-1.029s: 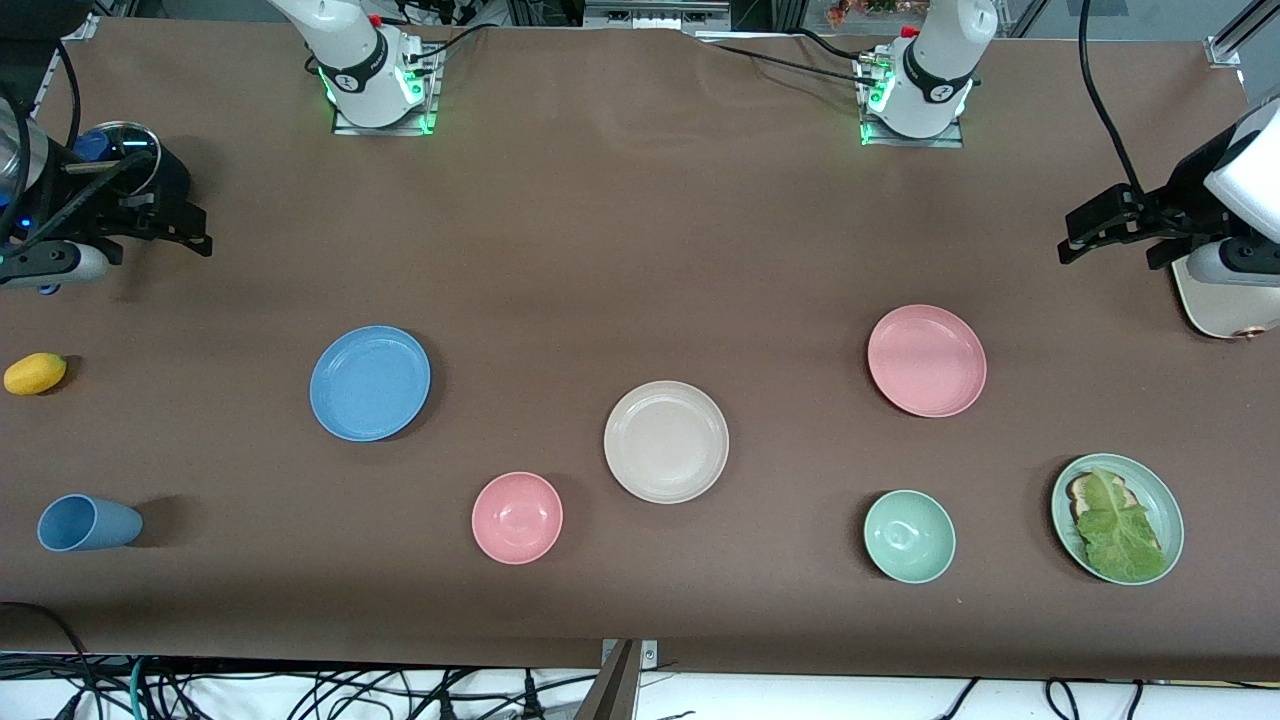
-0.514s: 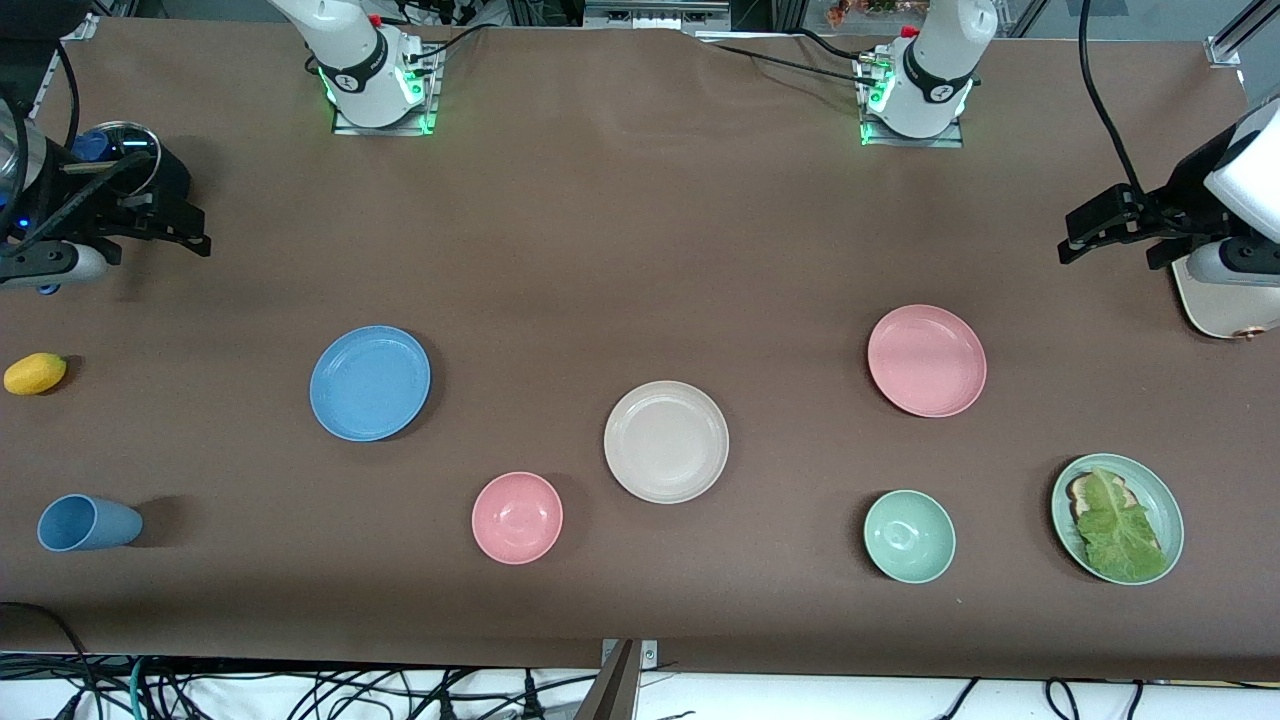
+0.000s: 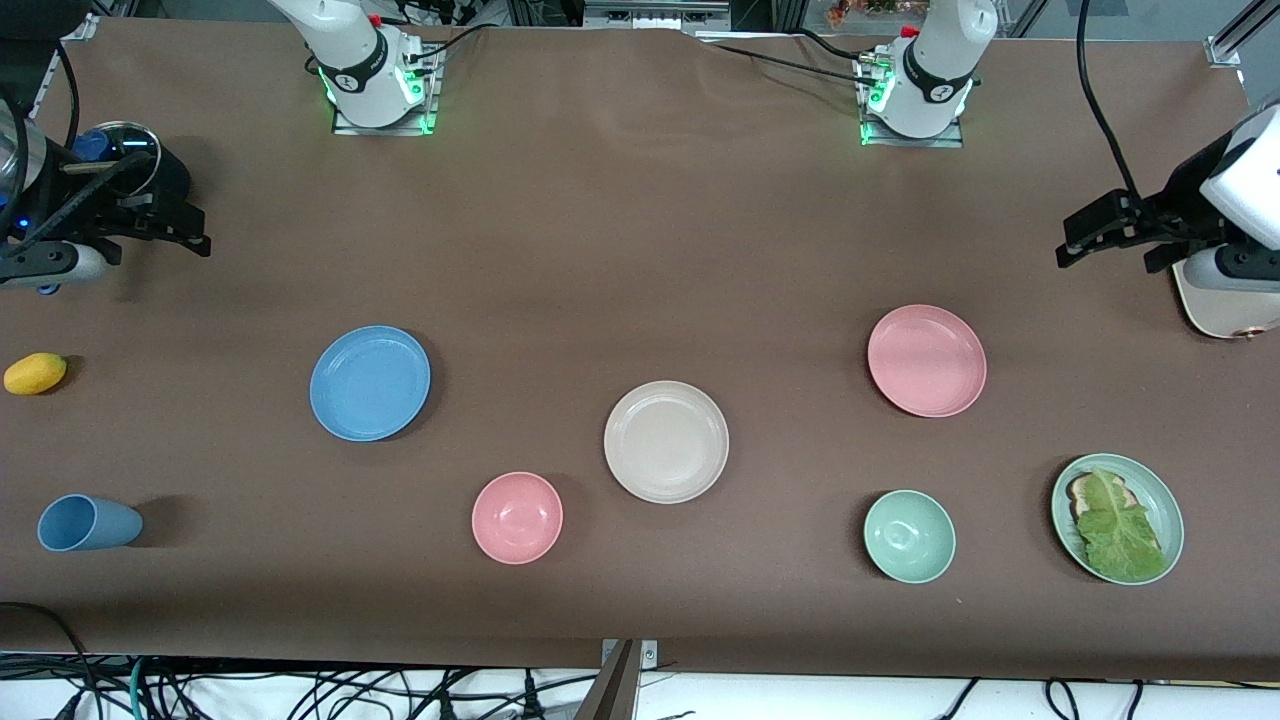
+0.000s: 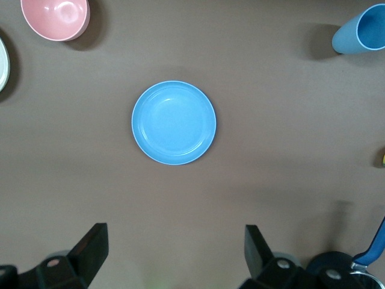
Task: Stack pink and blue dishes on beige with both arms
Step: 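Move the left gripper over to the rim of the pink plate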
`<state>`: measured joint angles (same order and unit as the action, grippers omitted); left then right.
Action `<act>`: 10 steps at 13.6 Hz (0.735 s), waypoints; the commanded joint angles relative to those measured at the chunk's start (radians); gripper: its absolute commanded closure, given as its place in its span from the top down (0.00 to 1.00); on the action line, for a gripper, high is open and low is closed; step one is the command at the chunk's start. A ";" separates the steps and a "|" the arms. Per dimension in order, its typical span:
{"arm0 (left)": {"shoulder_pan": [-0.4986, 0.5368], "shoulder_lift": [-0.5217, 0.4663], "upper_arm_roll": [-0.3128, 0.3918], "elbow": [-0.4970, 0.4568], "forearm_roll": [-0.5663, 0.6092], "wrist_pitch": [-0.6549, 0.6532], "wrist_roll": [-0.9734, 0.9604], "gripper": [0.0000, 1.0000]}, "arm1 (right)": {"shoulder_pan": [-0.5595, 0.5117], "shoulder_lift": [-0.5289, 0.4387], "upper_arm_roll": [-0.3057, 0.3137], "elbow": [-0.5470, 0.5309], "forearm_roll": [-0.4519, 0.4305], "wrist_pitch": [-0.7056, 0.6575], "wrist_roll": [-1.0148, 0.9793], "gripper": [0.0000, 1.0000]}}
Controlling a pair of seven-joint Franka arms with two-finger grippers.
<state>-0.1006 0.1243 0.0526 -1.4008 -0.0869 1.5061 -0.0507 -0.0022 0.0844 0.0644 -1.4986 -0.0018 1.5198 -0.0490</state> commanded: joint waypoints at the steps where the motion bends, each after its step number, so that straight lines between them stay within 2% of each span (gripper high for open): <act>1: 0.009 0.069 0.000 0.022 0.018 0.060 0.023 1.00 | -0.007 0.001 0.005 0.015 -0.003 -0.009 0.004 1.00; 4: 0.004 0.126 0.000 0.020 0.012 0.069 0.023 1.00 | -0.007 0.005 0.005 0.015 -0.003 -0.009 0.004 1.00; 7: 0.001 0.179 0.000 0.019 0.006 0.150 0.020 1.00 | -0.007 0.005 0.005 0.015 -0.003 -0.009 0.004 1.00; 10: 0.001 0.250 0.000 0.019 0.003 0.152 0.012 1.00 | -0.007 0.005 0.005 0.015 -0.007 -0.007 0.004 1.00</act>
<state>-0.0973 0.3310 0.0519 -1.4028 -0.0868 1.6530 -0.0507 -0.0024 0.0864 0.0644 -1.4986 -0.0018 1.5201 -0.0490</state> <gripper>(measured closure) 0.000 0.000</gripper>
